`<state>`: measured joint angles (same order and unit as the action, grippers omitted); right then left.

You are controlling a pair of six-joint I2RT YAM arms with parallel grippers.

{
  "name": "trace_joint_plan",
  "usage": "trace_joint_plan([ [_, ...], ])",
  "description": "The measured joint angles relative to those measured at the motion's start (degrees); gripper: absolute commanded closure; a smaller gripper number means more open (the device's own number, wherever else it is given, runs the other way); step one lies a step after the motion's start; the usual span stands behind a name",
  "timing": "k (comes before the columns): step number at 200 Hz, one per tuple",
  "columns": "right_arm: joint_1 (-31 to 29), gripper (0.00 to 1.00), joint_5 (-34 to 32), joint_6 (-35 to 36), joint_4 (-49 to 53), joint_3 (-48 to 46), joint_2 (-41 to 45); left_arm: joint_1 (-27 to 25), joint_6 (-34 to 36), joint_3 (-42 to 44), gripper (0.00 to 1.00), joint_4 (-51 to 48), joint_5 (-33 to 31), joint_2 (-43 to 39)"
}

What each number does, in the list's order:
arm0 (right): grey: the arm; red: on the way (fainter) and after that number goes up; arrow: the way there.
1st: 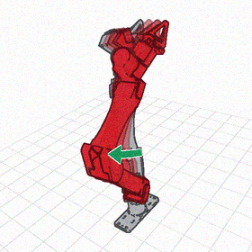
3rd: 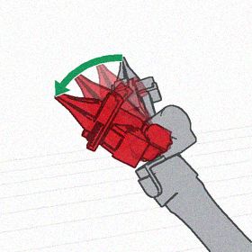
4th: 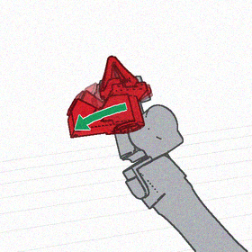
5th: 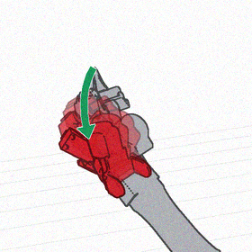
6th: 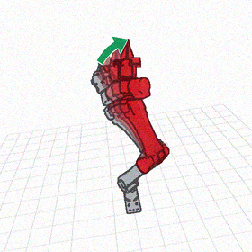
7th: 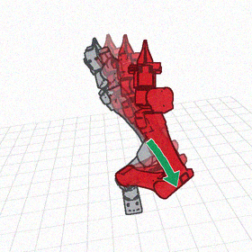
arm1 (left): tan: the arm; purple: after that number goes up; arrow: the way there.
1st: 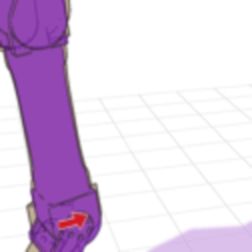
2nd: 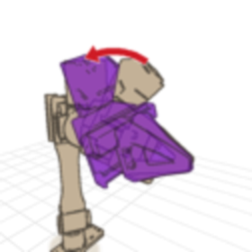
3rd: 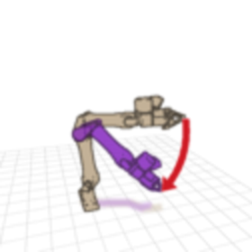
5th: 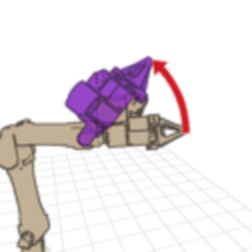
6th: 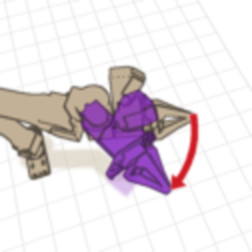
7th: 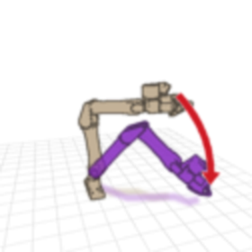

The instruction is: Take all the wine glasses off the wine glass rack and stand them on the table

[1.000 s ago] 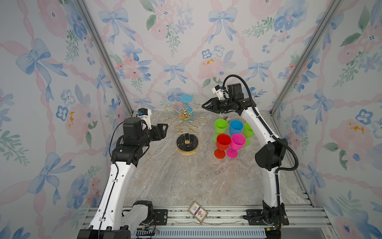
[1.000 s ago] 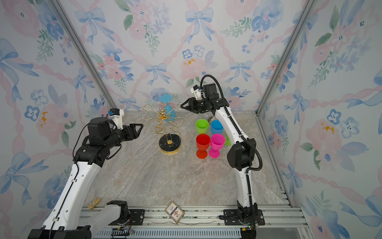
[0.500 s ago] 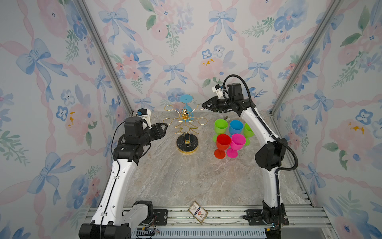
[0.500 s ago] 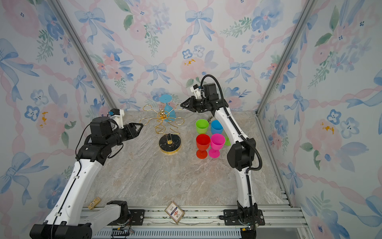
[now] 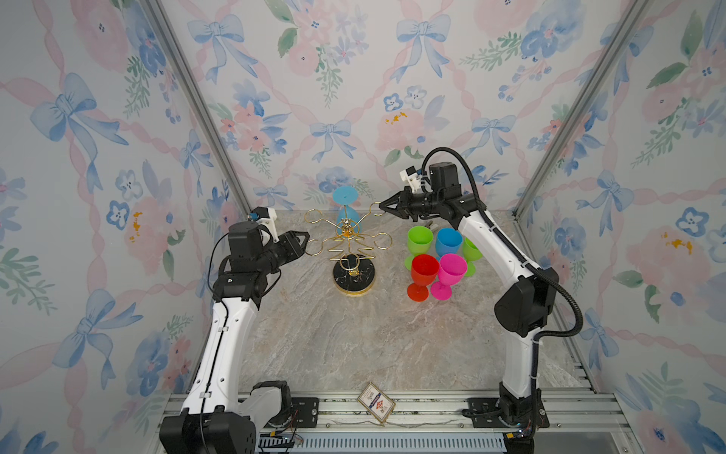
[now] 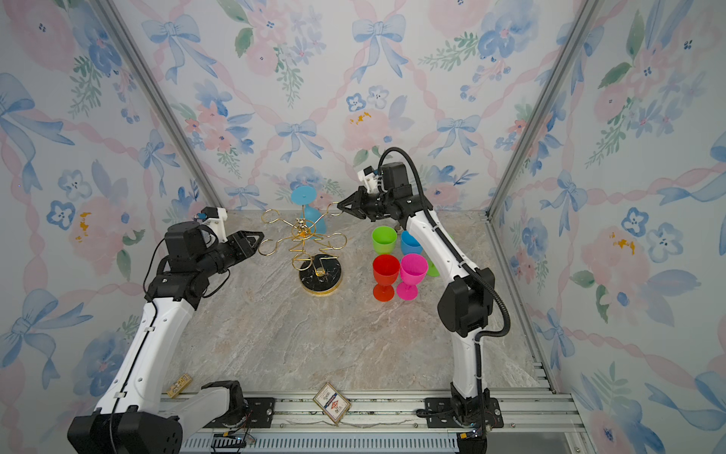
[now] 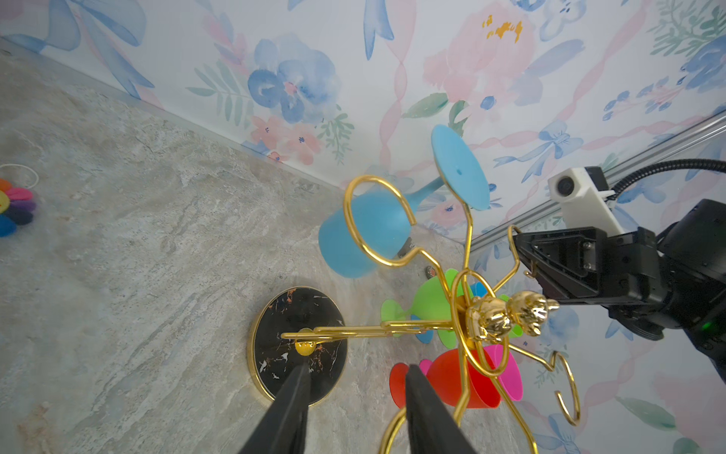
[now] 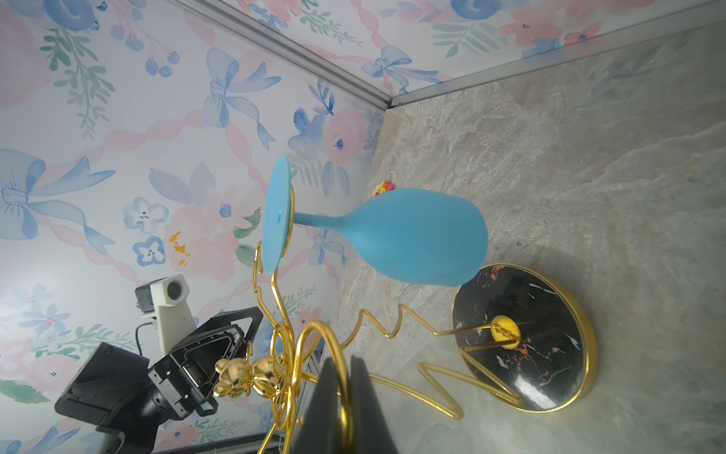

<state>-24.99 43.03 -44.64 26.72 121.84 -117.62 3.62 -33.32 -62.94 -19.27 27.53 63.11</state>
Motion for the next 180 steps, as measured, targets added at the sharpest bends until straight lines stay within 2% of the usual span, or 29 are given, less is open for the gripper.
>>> trace_joint_plan([
  [66,-0.2,1.0,-2.4,-1.9,-0.2,-0.1,0.1,1.3,-0.5,0.8,0.57,1.0,7.1,-2.3],
  [109,0.2,1.0,-2.8,-2.3,-0.1,-0.1,0.1,1.5,-1.1,3.7,0.57,1.6,9.0,-5.6],
  [150,0.3,1.0,-2.8,-2.5,0.0,-0.1,0.1,1.5,-1.4,4.9,0.51,3.9,8.3,-6.1],
  [180,0.6,1.0,-2.8,-2.5,0.0,-0.3,0.1,1.5,-1.5,5.0,0.49,2.7,4.9,-7.0],
])
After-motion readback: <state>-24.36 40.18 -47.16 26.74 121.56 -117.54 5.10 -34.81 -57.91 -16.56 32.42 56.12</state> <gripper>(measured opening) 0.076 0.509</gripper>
